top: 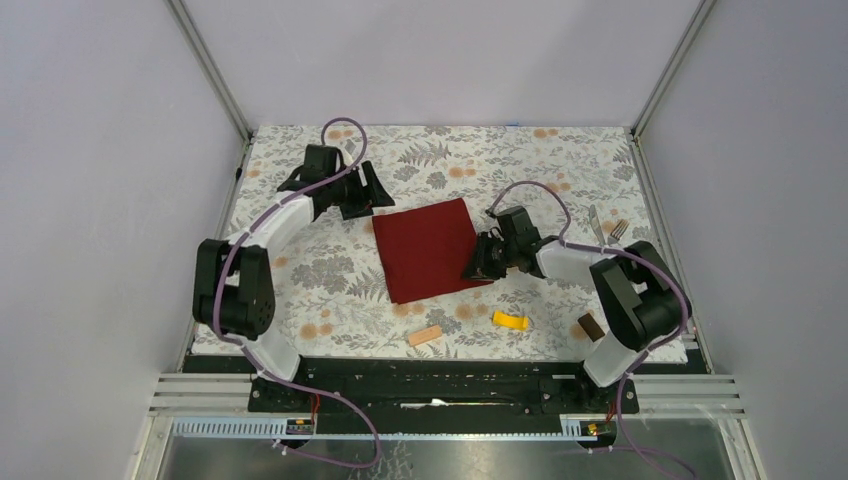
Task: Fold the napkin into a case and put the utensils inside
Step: Rotate the square-folded napkin at the center of the board.
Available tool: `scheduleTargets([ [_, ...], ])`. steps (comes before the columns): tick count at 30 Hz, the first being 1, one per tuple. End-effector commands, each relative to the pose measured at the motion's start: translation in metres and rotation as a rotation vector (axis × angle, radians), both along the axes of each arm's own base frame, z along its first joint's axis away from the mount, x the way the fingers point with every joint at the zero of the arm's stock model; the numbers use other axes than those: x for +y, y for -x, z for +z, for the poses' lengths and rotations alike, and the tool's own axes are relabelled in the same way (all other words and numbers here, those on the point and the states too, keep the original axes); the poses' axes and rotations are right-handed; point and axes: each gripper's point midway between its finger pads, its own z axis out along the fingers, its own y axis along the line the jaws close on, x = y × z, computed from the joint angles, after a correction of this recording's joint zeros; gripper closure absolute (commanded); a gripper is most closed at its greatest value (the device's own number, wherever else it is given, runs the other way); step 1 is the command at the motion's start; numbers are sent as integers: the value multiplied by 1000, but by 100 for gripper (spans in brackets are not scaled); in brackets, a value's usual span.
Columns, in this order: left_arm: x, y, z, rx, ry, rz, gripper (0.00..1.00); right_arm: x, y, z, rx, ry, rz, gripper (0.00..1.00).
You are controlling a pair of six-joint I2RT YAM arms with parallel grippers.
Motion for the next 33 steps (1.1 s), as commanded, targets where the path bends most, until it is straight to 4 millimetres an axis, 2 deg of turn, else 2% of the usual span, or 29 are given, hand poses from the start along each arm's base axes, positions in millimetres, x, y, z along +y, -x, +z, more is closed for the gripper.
scheduleTargets([
  [1,1,14,22,-59,4,-52,26,-29,-25,-34,-14,221,-105,80],
  [4,1,20,26,-67,4,-63,24,-64,-14,-59,66,394,-120,81],
  [7,-3,25,35,-79,27,-82,23,-98,-18,-62,98,486,-178,81],
  [9,-5,28,41,-87,47,-95,23,-116,-36,-55,75,549,-212,77],
  [11,-7,33,45,-91,60,-106,22,-115,-68,-42,38,565,-196,76],
  [14,-7,44,49,-90,69,-120,22,-97,-131,-34,-63,575,-124,72],
  [16,-5,54,52,-93,67,-120,22,-86,-168,-31,-74,600,-46,75],
  [18,-2,62,53,-103,61,-111,21,-57,-204,-23,-139,533,31,75],
  [20,1,68,51,-107,56,-98,21,-22,-225,-22,-194,468,119,75],
  [22,-1,69,44,-97,74,-91,21,17,-238,4,-289,425,199,73],
  [24,-8,67,37,-73,116,-102,22,46,-234,24,-358,412,248,68],
  [25,-13,65,34,-58,146,-110,23,53,-234,36,-380,417,232,66],
  [28,-30,56,24,-36,211,-130,30,48,-230,67,-383,425,110,58],
  [29,-35,52,22,-31,236,-135,36,52,-226,74,-377,380,75,54],
  [31,-41,42,17,-20,277,-119,43,79,-214,80,-352,193,76,50],
  [33,-43,29,10,-11,289,-82,49,117,-196,82,-284,-54,131,59],
])
